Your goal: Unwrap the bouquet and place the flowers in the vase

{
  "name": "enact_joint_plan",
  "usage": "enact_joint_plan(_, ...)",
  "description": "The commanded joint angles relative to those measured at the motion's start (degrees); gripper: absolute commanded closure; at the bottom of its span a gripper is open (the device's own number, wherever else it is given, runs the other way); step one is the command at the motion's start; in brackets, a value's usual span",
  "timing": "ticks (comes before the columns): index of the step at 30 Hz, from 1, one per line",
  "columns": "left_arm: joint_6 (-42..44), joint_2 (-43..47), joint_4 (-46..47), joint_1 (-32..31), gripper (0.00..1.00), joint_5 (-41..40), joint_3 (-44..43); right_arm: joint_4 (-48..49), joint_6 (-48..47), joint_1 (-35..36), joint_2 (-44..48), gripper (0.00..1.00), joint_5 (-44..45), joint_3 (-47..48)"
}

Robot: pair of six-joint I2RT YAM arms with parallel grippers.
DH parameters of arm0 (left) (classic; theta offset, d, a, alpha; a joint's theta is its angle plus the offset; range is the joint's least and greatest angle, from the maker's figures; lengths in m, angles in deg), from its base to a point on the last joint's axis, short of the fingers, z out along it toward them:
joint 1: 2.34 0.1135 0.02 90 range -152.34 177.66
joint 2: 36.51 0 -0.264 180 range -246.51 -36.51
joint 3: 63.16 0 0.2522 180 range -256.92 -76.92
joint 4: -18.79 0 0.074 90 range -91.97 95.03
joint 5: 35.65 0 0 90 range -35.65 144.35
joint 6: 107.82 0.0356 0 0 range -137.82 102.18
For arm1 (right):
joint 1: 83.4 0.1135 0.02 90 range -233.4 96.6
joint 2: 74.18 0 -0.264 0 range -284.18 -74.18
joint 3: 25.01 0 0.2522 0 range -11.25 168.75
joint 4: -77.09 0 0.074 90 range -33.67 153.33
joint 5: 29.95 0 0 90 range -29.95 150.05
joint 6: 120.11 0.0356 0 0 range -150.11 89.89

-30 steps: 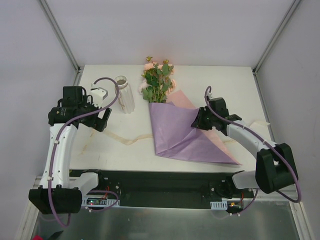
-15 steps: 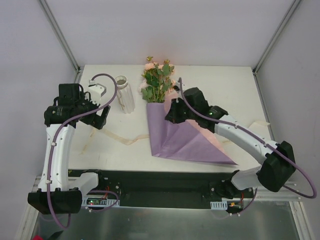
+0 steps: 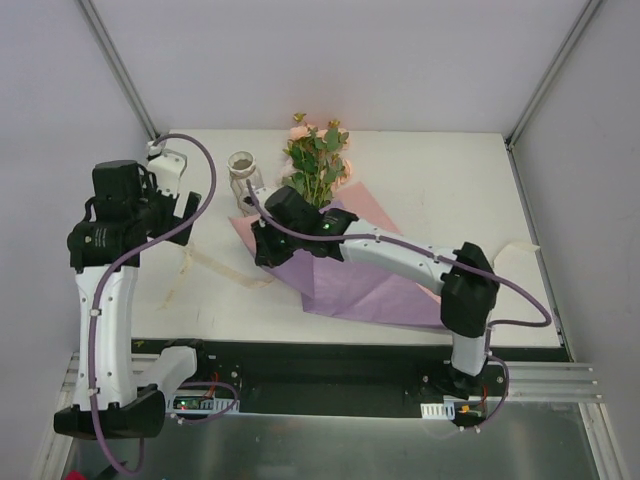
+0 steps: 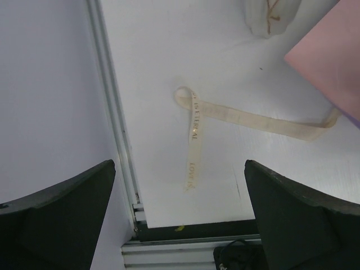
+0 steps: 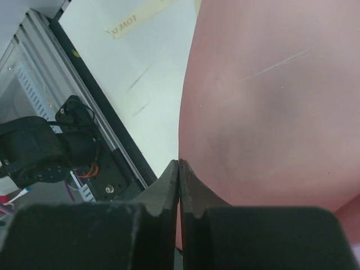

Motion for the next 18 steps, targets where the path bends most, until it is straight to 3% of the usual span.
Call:
enact_joint_plan(1, -0.7, 3.6, 0.5, 0.4, 0.01, -6.2, -3.8, -0.7, -0.4, 2.9, -6.6, 0.95, -2.2, 12.9)
enact_joint_plan(3, 0.1, 3.7, 0.6, 0.4, 0.01, -7.7, -4.2, -2.3, -0.5, 3.9, -9.7, 0.95, -3.5, 17.7)
enact_joint_plan(5, 0.6, 4.3, 0.6, 0.4, 0.01, -9.9, -4.7, -3.0, -0.1, 4.5, -13.5, 0.87, -5.3, 23.5)
enact_joint_plan(6, 0.9, 4.4, 0.6, 0.4, 0.01, -10.8, -4.9, -3.0, 0.0, 5.0, -14.7, 0.74, -5.7, 24.9)
enact_joint_plan(7, 0.7, 4.4, 0.6, 0.5, 0.01, -13.5, -5.5, -3.3, 0.0, 5.2, -16.6, 0.38, -5.6, 26.3)
enact_joint_plan(10, 1.4, 5.3, 0.6, 0.4, 0.01, -13.7, -6.5, -5.7, -0.1, 5.1, -18.0, 0.13, -5.3, 29.6)
enact_joint_plan(13, 2.3, 6.0, 0.4, 0.4, 0.01, -11.8, -6.4, -4.1, -0.8, 3.9, -12.9, 0.02, -3.5, 24.4)
enact_joint_plan(18, 3.2, 5.2, -2.5, 0.4, 0.01, -1.9, -8.9, -2.4, -1.6, -1.4, -1.0, 0.03, 0.0, 13.5)
